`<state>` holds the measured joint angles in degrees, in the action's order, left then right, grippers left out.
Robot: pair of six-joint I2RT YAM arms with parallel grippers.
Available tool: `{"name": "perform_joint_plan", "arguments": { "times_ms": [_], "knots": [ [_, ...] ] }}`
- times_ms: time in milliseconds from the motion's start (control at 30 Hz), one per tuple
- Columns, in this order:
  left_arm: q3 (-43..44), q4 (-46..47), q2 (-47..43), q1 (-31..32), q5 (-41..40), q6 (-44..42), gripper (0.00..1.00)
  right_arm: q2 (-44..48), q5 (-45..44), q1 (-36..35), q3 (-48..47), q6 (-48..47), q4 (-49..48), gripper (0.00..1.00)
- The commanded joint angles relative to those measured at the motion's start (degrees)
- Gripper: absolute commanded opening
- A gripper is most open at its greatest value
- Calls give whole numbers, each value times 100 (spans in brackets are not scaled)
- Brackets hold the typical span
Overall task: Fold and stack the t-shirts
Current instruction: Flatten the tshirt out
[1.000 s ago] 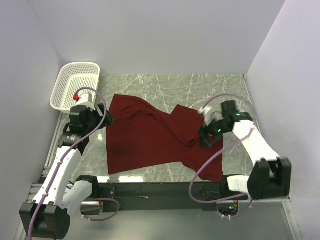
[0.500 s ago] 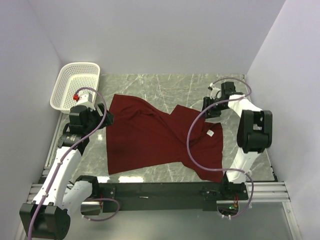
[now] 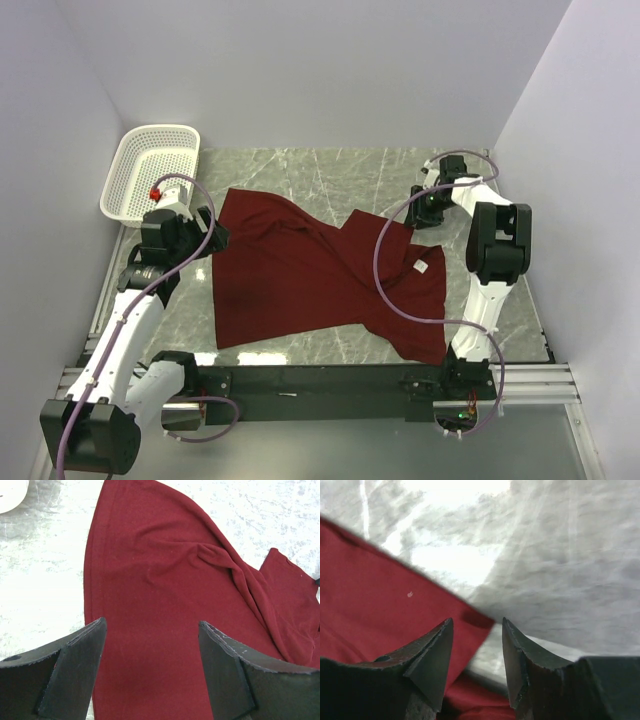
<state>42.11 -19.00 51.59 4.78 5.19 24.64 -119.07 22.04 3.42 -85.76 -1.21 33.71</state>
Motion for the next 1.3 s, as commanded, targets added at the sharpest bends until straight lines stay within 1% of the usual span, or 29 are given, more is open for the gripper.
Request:
{"name": "perform_joint_plan", "arguments": {
  "times_ms": [0, 67, 167, 367, 467, 500, 567, 600, 667, 700, 767, 800, 833, 867, 900, 933, 967, 1000, 1033, 1067, 1100, 1133, 1167, 1200, 1233, 1267],
  "knots": [
    [34, 248, 17, -21, 96, -74, 79, -178, -148, 1, -170, 77, 127, 51],
    [26, 248, 26, -21, 105, -65, 79, -248, -104, -8, -169, 69, 170, 50],
    [34, 257, 61, -21, 122, -65, 79, -284, 45, -43, -161, 16, 214, 46],
    [34, 248, 88, -21, 105, -65, 79, -205, 204, -184, -29, -2, 250, 35],
    [26, 257, 70, -21, 105, -47, 79, -187, 90, -166, -46, 7, 215, 25],
    [26, 248, 79, -21, 105, -56, 79, -170, 64, -140, -81, 7, 206, 18],
    [26, 257, 88, -21, 122, -47, 79, -82, -24, -140, -134, -10, 171, 13],
    [8, 283, 105, -21, 140, -39, 79, -30, -155, -140, -160, -19, 118, 8],
    [-45, 493, 184, -21, 262, -4, 79, 94, -261, -131, -353, -63, 109, 4],
    [-27, 555, 376, -21, 307, 75, 79, 138, -340, -140, -432, -89, 126, 1],
    [182, 643, 736, -21, 403, 189, 77, 191, -411, -122, -670, -125, 127, 0],
    [332, 635, 1217, -21, 439, 286, 75, 208, -411, -131, -723, -133, 92, 0],
    [760, 591, 1509, -21, 421, 313, 73, 252, -403, -122, -784, -142, 74, 0],
    [1007, 530, 1816, -21, 369, 348, 70, 270, -394, -122, -811, -160, 56, 0],
    [1280, 373, 2463, -21, 282, 400, 68, 287, -376, -122, -829, -160, 13, 0],
    [1813, 302, 2800, -21, 98, 410, 66, 340, -315, -122, -829, -177, -14, 0],
    [2097, 240, 3134, -21, 9, 427, 63, 358, -280, -131, -811, -204, -23, 0],
    [2352, 74, 3799, -21, -96, 506, 60, 375, -227, -131, -794, -213, -40, 0],
    [2885, 3, 4136, -21, -236, 541, 59, 436, -175, -131, -733, -239, -58, 0],
    [3152, -85, 4470, -21, -299, 568, 55, 472, -78, -131, -689, -265, -75, 0],
    [3398, -190, 5056, -12, -369, 637, 53, 498, -43, -122, -592, -292, -119, 0],
    [3836, -226, 5332, -20, -439, 664, 52, 568, -7, -122, -548, -292, -146, 0],
    [4066, -279, 5587, -21, -501, 699, 49, 595, 36, -122, -504, -309, -172, 0],
    [4295, -331, 6060, -12, -719, 743, 47, 621, 54, -122, -460, -318, -224, 0],
    [4732, -454, 6273, -20, -930, 761, 46, 656, 72, -122, -425, -336, -234, 0],
    [4945, -507, 6475, -12, -1037, 770, 45, 665, 81, -114, -424, -344, -225, 0]
  ]
}}
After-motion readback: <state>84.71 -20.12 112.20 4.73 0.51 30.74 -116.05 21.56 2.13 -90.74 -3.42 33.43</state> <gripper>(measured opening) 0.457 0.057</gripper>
